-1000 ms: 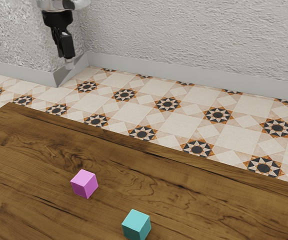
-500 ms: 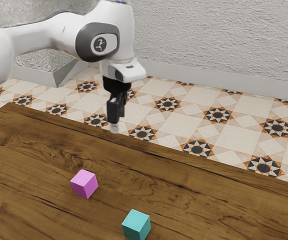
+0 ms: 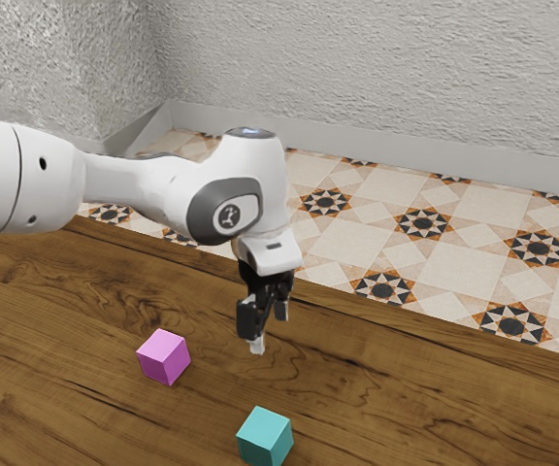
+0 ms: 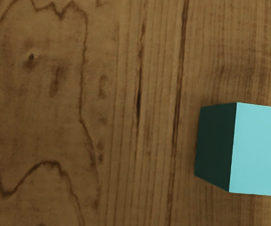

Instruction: Pick up the blue block with one arm, and put the blue block on the pink block with one arm

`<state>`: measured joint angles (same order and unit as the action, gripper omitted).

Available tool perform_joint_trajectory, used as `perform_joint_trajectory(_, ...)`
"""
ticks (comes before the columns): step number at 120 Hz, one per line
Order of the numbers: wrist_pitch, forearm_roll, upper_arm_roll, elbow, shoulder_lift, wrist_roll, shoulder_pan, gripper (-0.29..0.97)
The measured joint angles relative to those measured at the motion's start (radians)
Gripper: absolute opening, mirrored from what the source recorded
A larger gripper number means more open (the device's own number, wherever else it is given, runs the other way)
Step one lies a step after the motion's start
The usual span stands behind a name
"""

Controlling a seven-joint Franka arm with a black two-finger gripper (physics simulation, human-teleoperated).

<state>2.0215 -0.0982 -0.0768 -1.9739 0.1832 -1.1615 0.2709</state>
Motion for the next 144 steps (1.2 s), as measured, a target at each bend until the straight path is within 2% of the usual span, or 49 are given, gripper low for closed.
perform_joint_trajectory(34,0.121,-0.044,0.000,-0.120,-0.037,-0.070,0.041,0.68)
perform_joint_trajectory(72,0.169,-0.053,-0.001,-0.238,-0.071,-0.117,0.056,0.68)
perform_joint_trajectory(144,0.277,-0.115,-0.004,-0.327,-0.054,-0.159,0.103,0.68)
